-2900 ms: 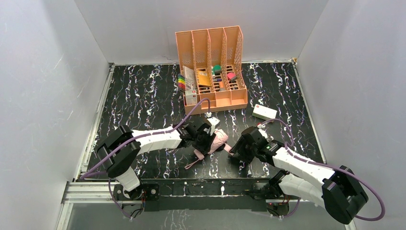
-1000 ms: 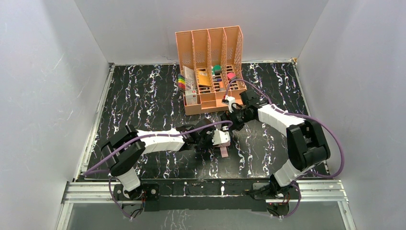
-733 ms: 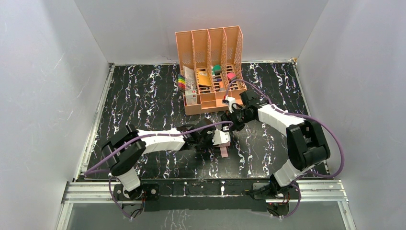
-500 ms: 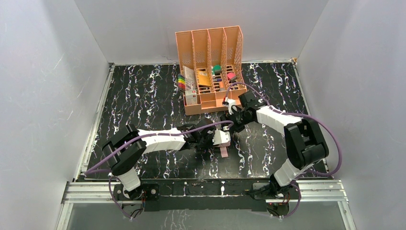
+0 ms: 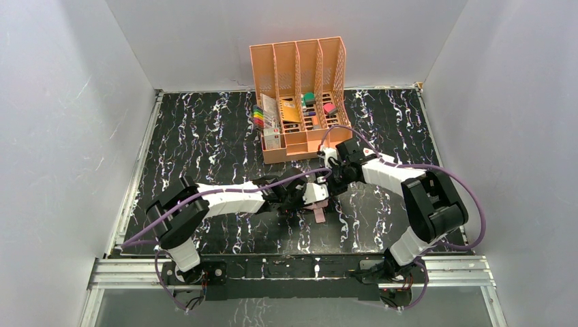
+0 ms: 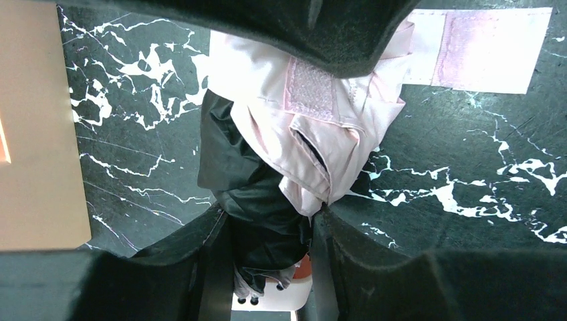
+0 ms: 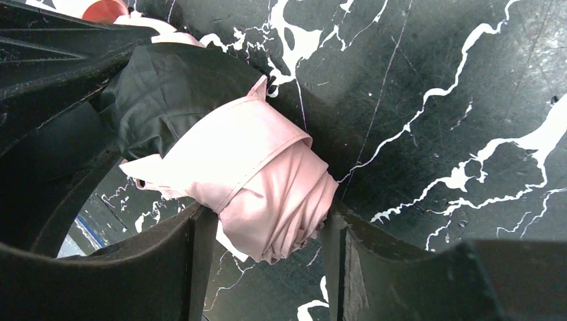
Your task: Put away the umbrella
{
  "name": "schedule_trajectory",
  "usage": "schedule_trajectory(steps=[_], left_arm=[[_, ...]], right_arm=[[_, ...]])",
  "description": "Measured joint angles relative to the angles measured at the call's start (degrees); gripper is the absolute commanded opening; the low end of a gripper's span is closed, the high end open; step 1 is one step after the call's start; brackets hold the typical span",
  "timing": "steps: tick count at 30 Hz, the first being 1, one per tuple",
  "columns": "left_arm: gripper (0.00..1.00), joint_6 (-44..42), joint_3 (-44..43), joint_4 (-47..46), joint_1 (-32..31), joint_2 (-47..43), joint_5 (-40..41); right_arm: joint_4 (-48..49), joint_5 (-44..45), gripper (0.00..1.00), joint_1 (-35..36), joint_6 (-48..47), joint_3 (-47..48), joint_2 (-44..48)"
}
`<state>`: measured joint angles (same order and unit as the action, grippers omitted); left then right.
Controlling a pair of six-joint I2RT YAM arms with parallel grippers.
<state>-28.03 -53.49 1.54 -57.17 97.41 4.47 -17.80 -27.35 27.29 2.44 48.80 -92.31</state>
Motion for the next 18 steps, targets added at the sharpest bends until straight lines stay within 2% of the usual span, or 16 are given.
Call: schedule_trajectory(steps=[10, 14, 18], left_arm=[[0.42, 1.4, 0.6, -0.2, 0.3, -1.0, -1.5], [0.65, 2.5, 1.4, 0.5, 0.9, -2.5, -3.7], [0.73, 4.2, 3.2, 2.6, 1.9, -6.8, -8.3]], right_arm=[[1.8, 0.0, 0.56, 0.1, 0.3, -0.9, 0.5], [1.7, -0.5, 0.56, 0.2, 0.2, -0.9, 0.3], [1.8, -0.6, 0.56, 0.5, 0.0, -0.9, 0.2]])
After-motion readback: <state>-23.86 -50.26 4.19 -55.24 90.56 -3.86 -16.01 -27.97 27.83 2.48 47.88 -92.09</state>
